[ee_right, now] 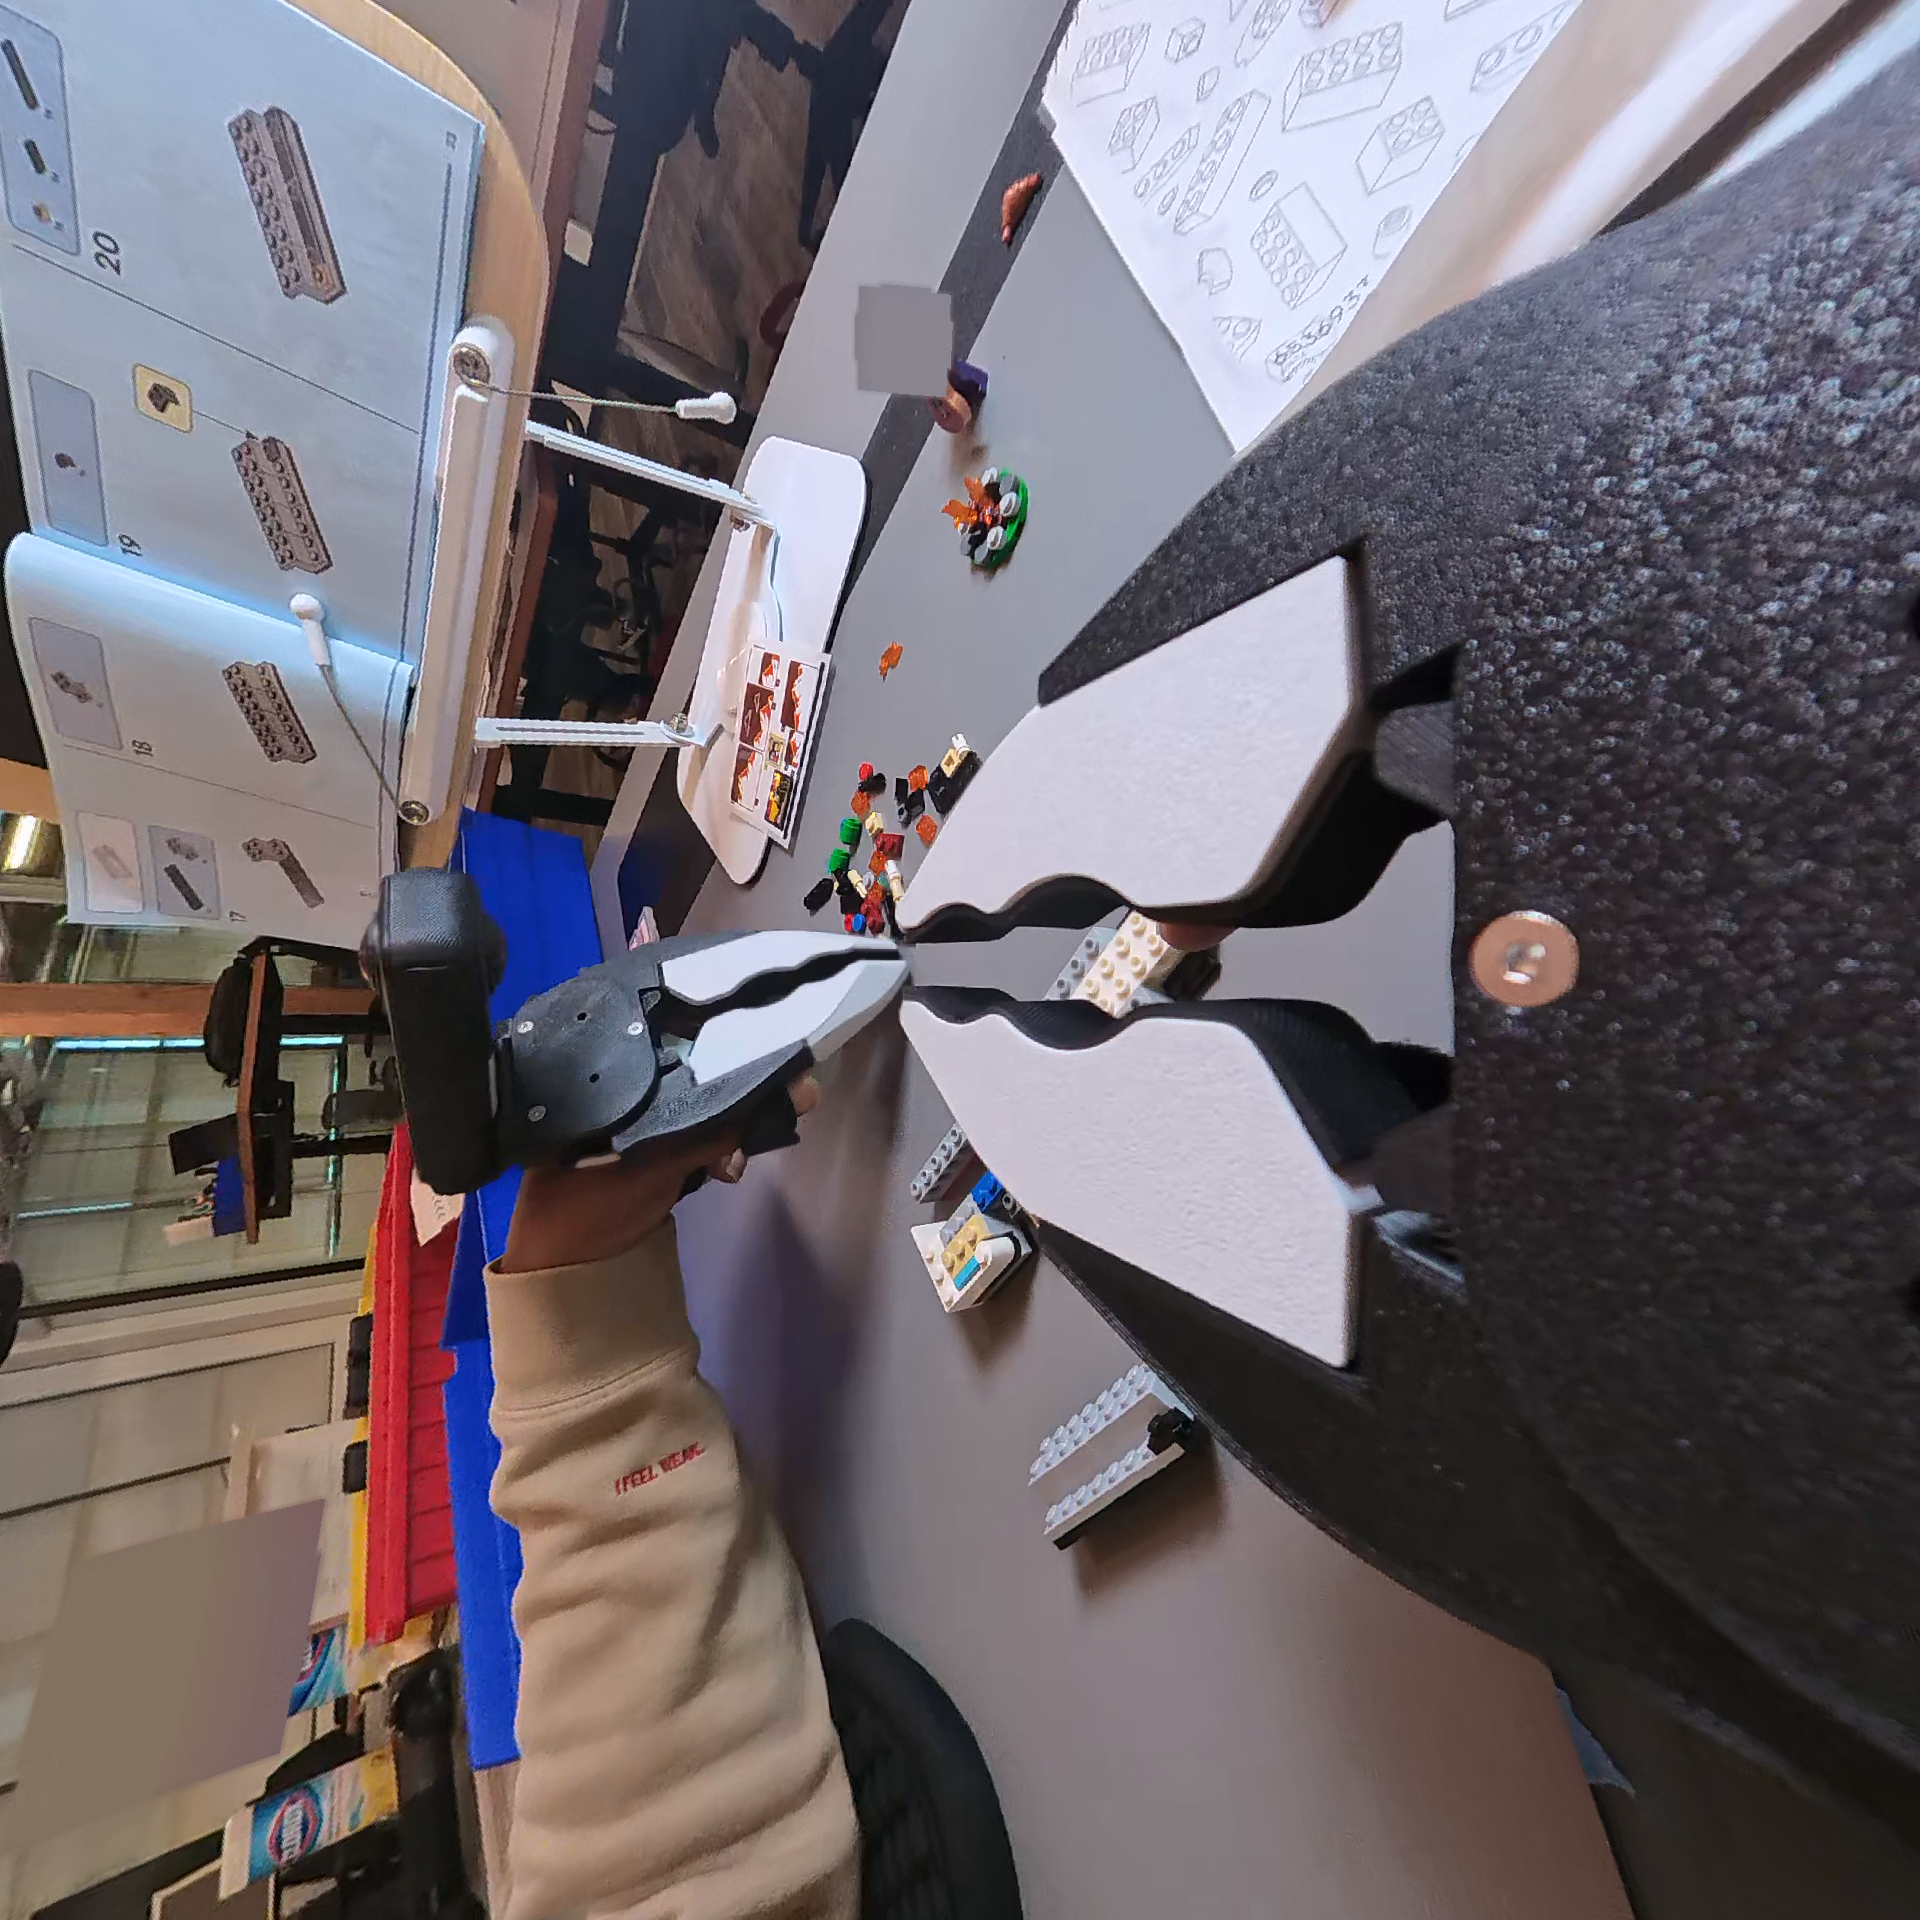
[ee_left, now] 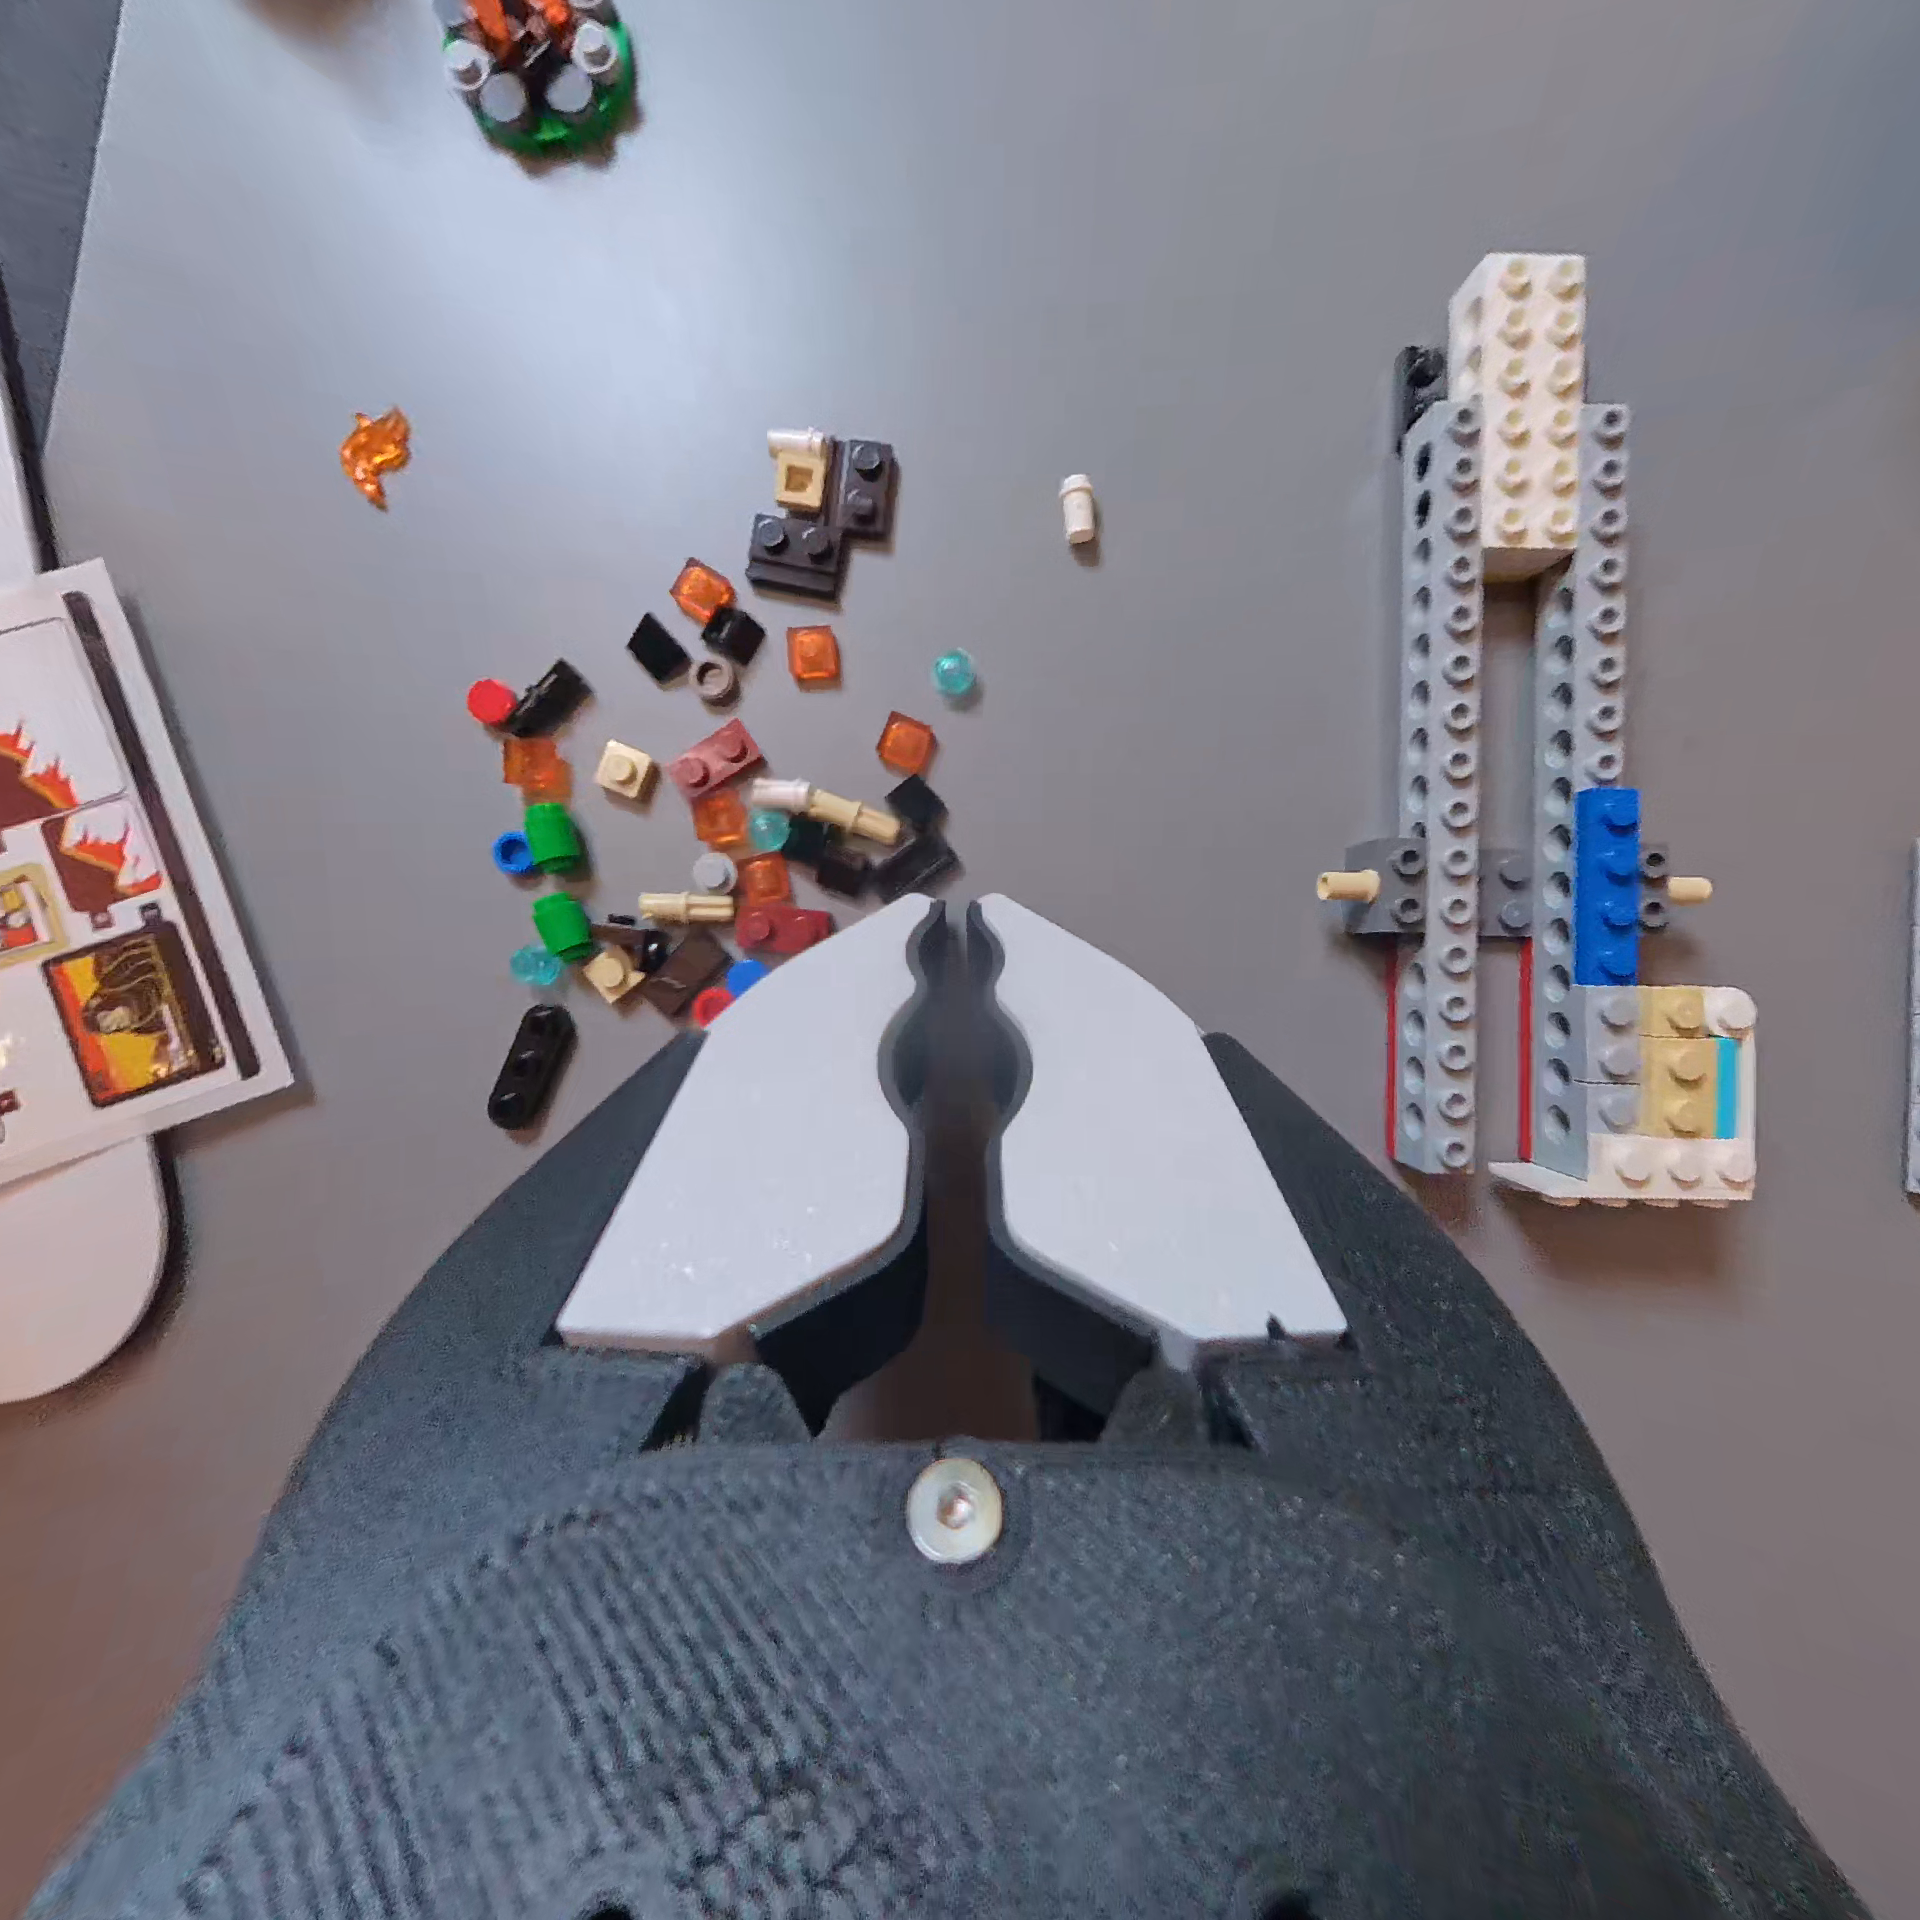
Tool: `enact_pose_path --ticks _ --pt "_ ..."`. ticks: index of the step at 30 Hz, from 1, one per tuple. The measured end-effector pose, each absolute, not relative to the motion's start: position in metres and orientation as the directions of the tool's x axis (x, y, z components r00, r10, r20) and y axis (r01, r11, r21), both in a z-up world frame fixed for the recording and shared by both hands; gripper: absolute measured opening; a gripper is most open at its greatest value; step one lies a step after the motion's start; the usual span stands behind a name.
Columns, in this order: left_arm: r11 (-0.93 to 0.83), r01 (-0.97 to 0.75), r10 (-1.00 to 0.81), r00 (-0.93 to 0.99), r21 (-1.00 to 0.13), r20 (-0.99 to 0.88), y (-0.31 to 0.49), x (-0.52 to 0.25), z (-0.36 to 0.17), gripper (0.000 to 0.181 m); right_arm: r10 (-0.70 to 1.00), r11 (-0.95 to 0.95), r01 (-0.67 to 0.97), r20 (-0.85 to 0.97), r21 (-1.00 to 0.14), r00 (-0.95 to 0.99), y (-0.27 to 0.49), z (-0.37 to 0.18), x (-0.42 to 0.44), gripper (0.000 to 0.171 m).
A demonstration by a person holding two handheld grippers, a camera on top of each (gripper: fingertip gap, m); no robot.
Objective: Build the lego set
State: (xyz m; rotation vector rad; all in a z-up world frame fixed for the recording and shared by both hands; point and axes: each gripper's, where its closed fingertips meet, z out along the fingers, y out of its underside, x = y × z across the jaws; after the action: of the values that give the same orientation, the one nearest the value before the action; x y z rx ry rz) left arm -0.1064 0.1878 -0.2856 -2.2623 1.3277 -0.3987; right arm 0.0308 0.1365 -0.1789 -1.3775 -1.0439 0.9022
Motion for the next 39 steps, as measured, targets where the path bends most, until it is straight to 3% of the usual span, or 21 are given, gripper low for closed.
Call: enact_pose_path --ticks 4,7,15,26,29,32,34,39 --pt "-0.452 -0.719 -0.813 0.575 -0.528 -0.086 0.204 -0.126 -0.281 0.011 0.951 0.021 0.085 0.046 -0.996 0.307 0.135 -0.178 0.031 0.008" --pt "-0.431 -0.695 -0.836 0.548 -0.575 -0.036 0.197 -0.113 -0.276 0.014 0.952 0.014 0.084 0.039 -0.996 0.303 0.135 -0.178 0.031 0.008" --pt "-0.492 -0.663 -0.821 0.570 -0.564 0.045 0.192 -0.102 -0.285 0.023 0.955 0.005 0.081 0.028 -0.997 0.294 0.134 -0.178 0.031 0.008" --pt "-0.533 -0.584 -0.783 0.614 -0.612 0.095 0.195 -0.103 -0.282 0.017 0.955 0.010 0.091 0.037 -0.996 0.295 0.133 -0.179 0.031 0.007" --pt "-0.549 -0.402 -0.760 0.605 -0.732 0.237 0.192 -0.102 -0.255 0.017 0.953 0.020 0.100 0.049 -0.995 0.300 0.133 -0.181 0.031 0.008" --pt "-0.556 -0.069 -0.746 0.480 -0.828 0.461 0.178 -0.092 -0.200 0.017 0.947 0.038 0.111 0.072 -0.993 0.313 0.135 -0.182 0.028 0.008" --pt "-0.561 0.136 -0.754 0.323 -0.817 0.571 0.159 -0.086 -0.164 0.017 0.944 0.064 0.124 0.100 -0.990 0.313 0.134 -0.184 0.020 0.009" --pt "-0.626 0.480 -0.710 -0.026 -0.615 0.703 0.116 -0.084 -0.112 0.017 0.946 0.172 0.072 0.185 -0.982 0.267 0.119 -0.158 -0.015 0.016"
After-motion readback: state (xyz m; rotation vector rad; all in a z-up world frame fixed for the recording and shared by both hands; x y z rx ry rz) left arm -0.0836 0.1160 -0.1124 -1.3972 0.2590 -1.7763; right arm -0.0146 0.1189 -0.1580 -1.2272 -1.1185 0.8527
